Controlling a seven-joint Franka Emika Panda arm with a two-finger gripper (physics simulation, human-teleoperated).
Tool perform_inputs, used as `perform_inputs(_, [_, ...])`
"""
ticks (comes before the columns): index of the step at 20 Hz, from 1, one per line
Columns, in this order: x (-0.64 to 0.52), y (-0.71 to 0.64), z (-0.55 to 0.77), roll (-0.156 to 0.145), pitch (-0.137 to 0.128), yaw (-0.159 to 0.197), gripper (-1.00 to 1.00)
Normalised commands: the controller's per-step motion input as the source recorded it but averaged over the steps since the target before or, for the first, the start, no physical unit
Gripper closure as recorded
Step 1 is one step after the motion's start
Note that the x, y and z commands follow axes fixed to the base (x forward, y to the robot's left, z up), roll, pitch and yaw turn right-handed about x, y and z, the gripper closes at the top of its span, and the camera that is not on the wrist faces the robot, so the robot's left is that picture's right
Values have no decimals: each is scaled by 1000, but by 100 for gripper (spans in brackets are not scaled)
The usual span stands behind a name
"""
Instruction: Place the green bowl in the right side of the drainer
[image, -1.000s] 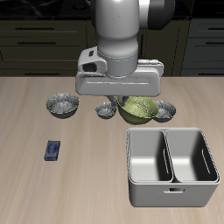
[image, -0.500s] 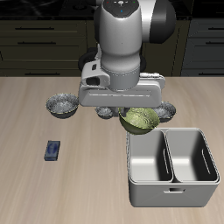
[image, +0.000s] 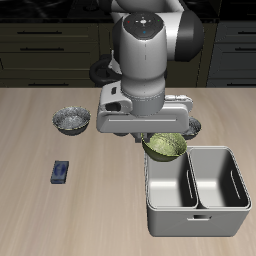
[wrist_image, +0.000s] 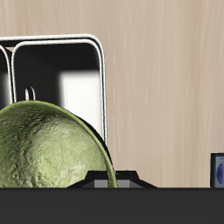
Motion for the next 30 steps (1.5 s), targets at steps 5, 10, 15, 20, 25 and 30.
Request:
perform_inputs(5, [38, 14, -92, -7, 12, 15, 100])
perform_inputs(10, [3, -123, -93, -38, 15, 32, 100])
perform_inputs(15, [21, 9, -117, 28, 18, 41, -100])
perform_inputs(20, [-37, -91, 26, 0, -6, 14, -100])
perform_inputs(25, [-71, 13, 102, 5, -11, -5, -100])
perform_inputs(30, [-148, 138, 249, 40, -39, -15, -100])
